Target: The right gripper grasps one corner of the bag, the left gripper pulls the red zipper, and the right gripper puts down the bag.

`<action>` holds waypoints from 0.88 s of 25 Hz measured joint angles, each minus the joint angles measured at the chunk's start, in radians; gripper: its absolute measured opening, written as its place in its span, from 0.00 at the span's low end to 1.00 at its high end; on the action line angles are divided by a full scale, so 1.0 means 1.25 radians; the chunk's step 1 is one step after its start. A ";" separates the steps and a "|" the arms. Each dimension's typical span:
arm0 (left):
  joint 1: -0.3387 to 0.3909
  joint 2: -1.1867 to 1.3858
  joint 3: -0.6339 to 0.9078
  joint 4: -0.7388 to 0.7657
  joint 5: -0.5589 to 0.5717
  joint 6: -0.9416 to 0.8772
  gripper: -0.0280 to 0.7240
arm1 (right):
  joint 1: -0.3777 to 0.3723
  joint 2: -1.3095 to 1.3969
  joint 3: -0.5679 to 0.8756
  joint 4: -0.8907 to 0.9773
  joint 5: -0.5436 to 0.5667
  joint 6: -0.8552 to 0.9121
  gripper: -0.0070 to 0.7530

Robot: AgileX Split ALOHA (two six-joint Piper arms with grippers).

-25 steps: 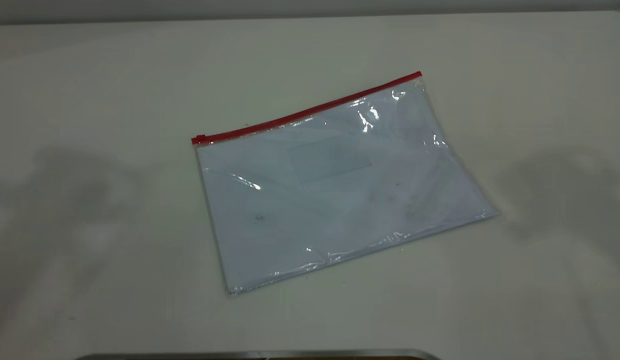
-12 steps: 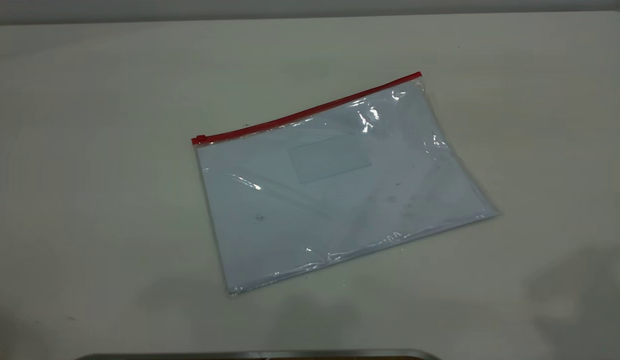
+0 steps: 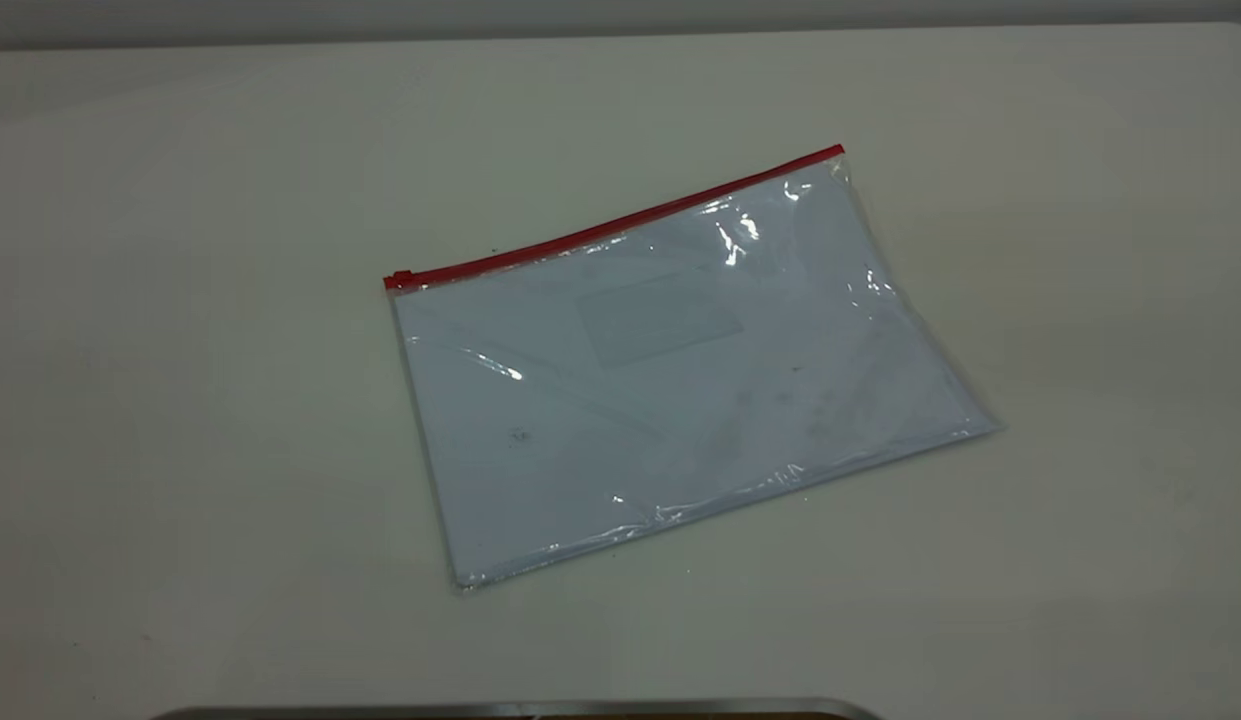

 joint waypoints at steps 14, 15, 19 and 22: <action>0.000 -0.039 0.126 -0.064 -0.003 0.017 0.70 | 0.000 -0.305 0.130 -0.165 0.033 0.089 0.76; 0.000 -0.039 0.127 -0.064 -0.004 0.022 0.70 | 0.000 -0.315 0.130 -0.183 0.036 0.101 0.76; 0.000 -0.039 0.127 -0.082 -0.004 0.040 0.70 | 0.000 -0.341 0.138 -0.225 0.052 0.127 0.76; 0.000 -0.039 0.128 -0.097 -0.004 0.054 0.70 | 0.000 -0.354 0.146 -0.227 0.048 0.130 0.76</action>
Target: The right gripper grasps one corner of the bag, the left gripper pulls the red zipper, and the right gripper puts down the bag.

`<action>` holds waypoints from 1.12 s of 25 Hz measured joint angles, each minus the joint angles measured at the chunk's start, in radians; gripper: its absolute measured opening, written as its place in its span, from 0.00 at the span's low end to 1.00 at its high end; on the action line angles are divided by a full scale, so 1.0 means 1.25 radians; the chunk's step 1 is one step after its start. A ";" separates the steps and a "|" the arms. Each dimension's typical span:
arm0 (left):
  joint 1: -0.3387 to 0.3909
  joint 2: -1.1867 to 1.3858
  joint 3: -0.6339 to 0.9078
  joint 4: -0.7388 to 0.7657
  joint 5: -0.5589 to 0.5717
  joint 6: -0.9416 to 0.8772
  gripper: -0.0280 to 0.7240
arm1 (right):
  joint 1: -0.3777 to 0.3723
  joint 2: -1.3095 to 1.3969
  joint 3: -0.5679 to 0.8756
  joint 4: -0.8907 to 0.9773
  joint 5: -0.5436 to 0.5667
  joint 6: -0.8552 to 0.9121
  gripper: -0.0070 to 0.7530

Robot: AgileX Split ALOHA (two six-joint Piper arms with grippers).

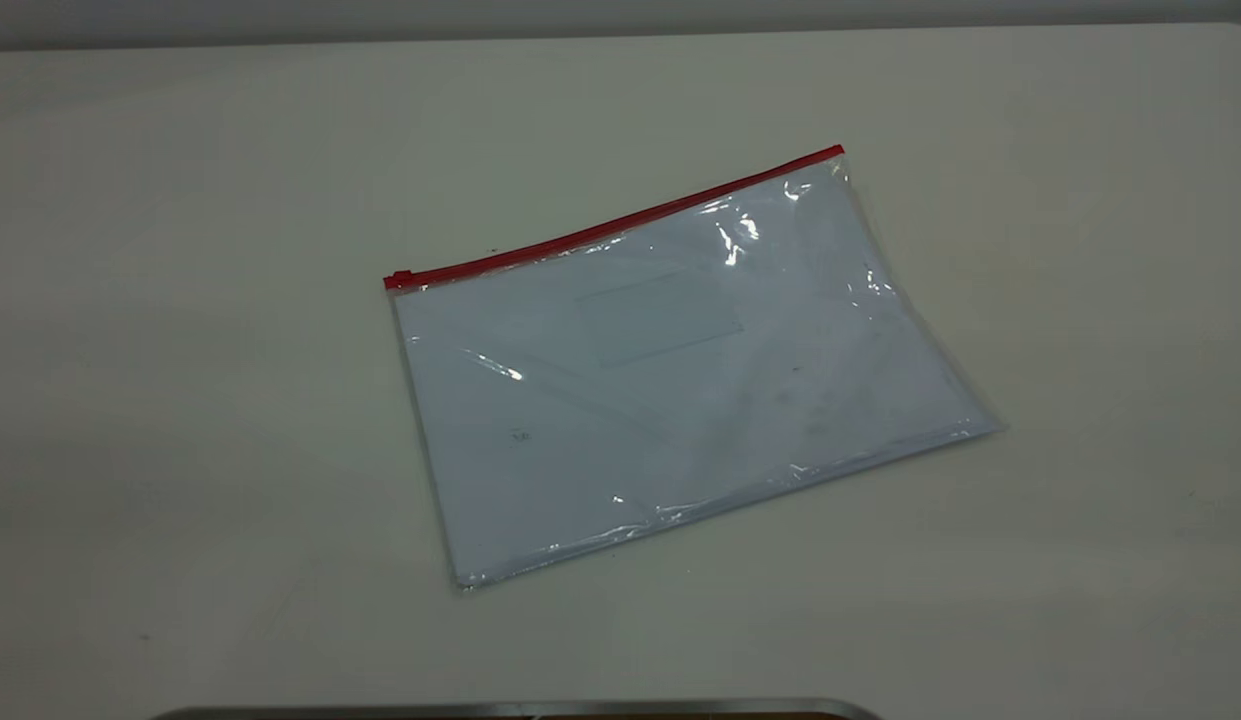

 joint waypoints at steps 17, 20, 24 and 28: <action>0.000 0.000 0.028 -0.032 -0.035 0.009 0.70 | 0.000 -0.003 0.007 -0.007 -0.007 0.006 0.76; 0.000 0.000 0.028 -0.032 -0.035 0.009 0.70 | 0.000 -0.003 0.007 -0.007 -0.007 0.006 0.76; 0.002 -0.003 0.028 -0.032 -0.035 0.009 0.70 | 0.000 -0.003 0.007 -0.007 -0.008 0.006 0.76; 0.065 -0.060 0.028 -0.029 -0.036 0.010 0.70 | 0.000 -0.003 0.007 -0.007 -0.008 0.006 0.76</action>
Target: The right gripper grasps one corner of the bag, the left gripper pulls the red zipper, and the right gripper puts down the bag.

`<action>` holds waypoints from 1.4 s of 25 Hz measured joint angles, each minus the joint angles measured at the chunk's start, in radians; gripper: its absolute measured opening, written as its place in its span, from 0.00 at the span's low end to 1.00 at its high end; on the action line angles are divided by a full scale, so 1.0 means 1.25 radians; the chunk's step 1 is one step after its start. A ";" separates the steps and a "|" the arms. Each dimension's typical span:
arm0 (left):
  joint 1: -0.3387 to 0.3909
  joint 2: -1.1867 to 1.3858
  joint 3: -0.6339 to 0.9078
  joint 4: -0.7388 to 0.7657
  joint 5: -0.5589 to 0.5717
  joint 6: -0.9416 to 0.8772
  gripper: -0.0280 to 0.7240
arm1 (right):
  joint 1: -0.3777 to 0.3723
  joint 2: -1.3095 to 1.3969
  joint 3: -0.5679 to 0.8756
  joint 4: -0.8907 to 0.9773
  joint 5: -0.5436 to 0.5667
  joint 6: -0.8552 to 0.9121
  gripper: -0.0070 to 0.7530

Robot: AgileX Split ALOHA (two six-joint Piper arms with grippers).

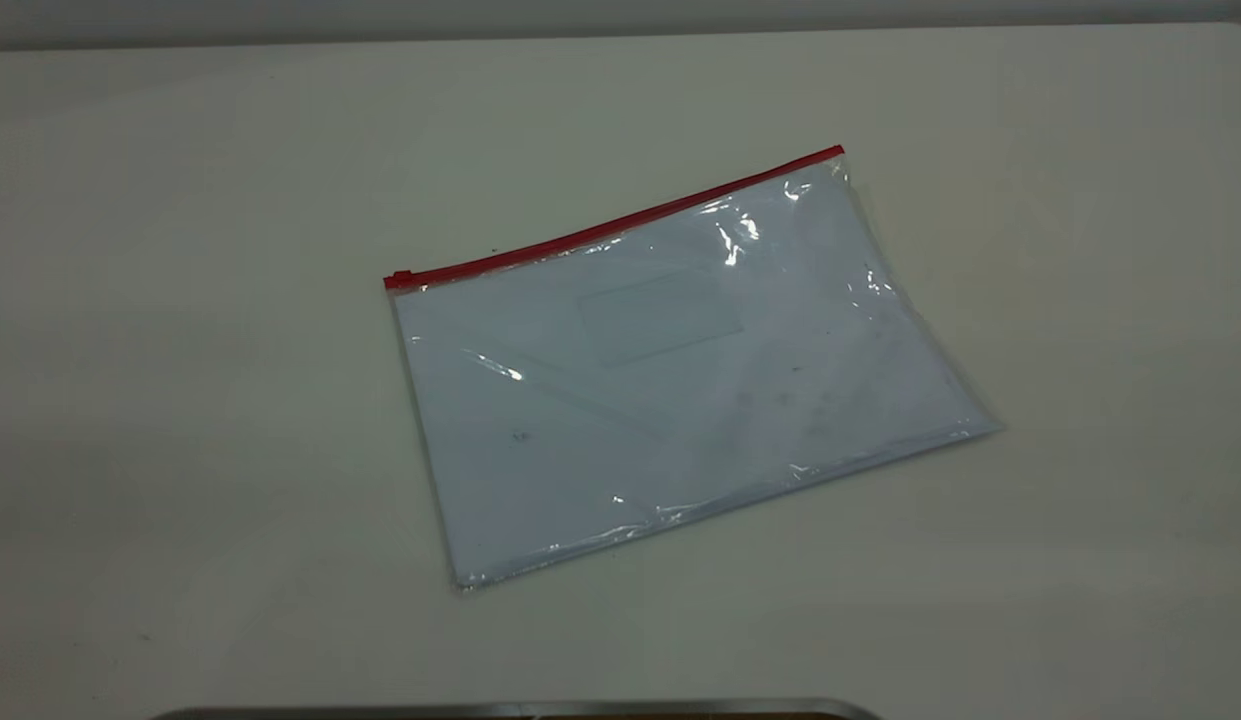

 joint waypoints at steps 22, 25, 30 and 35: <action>0.133 -0.252 0.000 0.000 0.012 -0.001 0.70 | 0.000 0.000 0.000 0.000 0.000 0.000 0.75; 0.133 -0.252 0.000 0.000 0.012 -0.001 0.70 | 0.000 0.000 0.000 0.000 0.000 0.000 0.75; 0.133 -0.252 0.000 0.000 0.012 -0.001 0.70 | -0.003 0.000 0.000 0.000 0.000 0.000 0.75; 0.133 -0.252 0.000 0.000 0.012 -0.001 0.70 | -0.022 -0.008 0.000 0.000 0.000 0.000 0.74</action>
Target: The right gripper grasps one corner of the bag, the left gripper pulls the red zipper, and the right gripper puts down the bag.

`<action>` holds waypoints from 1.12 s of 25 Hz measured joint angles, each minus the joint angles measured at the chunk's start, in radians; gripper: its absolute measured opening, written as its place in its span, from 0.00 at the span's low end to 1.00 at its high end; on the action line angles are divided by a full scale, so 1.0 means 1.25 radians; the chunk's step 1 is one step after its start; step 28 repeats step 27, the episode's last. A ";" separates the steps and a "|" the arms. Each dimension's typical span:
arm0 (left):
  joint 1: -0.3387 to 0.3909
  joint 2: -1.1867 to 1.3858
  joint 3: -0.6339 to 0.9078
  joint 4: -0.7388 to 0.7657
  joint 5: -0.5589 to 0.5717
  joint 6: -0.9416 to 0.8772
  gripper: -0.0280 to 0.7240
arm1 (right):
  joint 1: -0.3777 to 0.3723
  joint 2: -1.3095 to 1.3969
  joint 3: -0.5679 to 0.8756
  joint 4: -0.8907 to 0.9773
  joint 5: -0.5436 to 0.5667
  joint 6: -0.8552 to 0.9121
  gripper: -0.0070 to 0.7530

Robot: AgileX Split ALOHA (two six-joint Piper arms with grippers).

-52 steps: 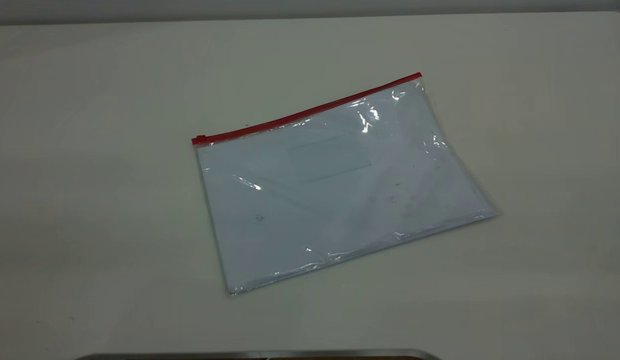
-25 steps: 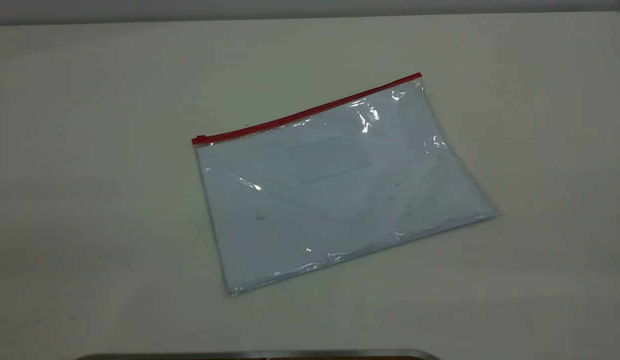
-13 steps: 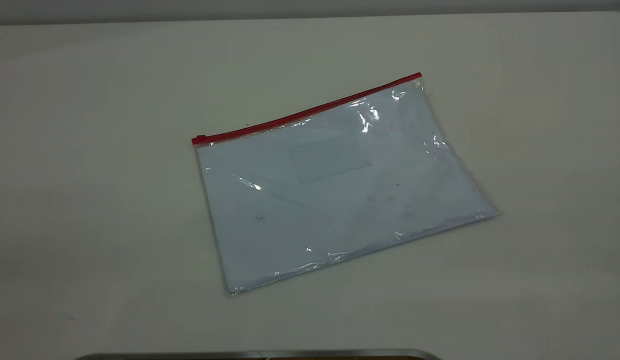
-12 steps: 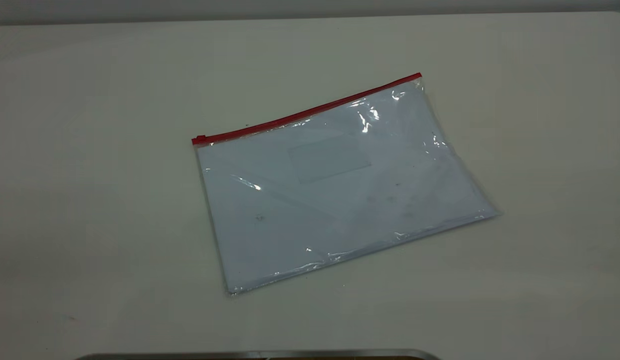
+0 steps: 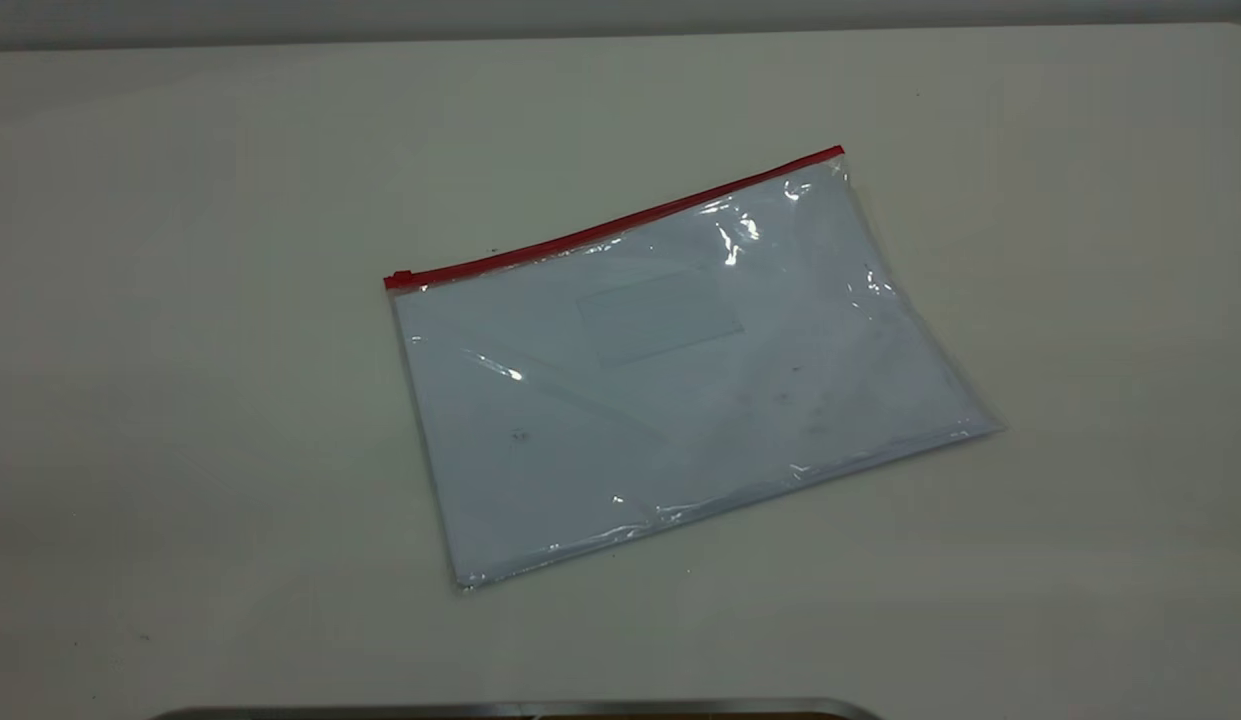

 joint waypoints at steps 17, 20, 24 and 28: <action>0.000 0.000 0.000 0.000 0.002 0.000 0.70 | 0.000 0.000 0.001 -0.072 -0.003 0.116 0.74; 0.000 0.000 0.000 0.000 0.002 0.000 0.70 | 0.000 0.000 0.001 -0.072 -0.003 0.117 0.74; 0.000 0.000 0.000 0.000 0.002 0.000 0.70 | 0.000 0.000 0.001 -0.072 -0.003 0.119 0.74; 0.000 0.000 0.000 0.000 0.002 -0.001 0.70 | 0.000 0.000 0.001 -0.072 -0.003 0.120 0.74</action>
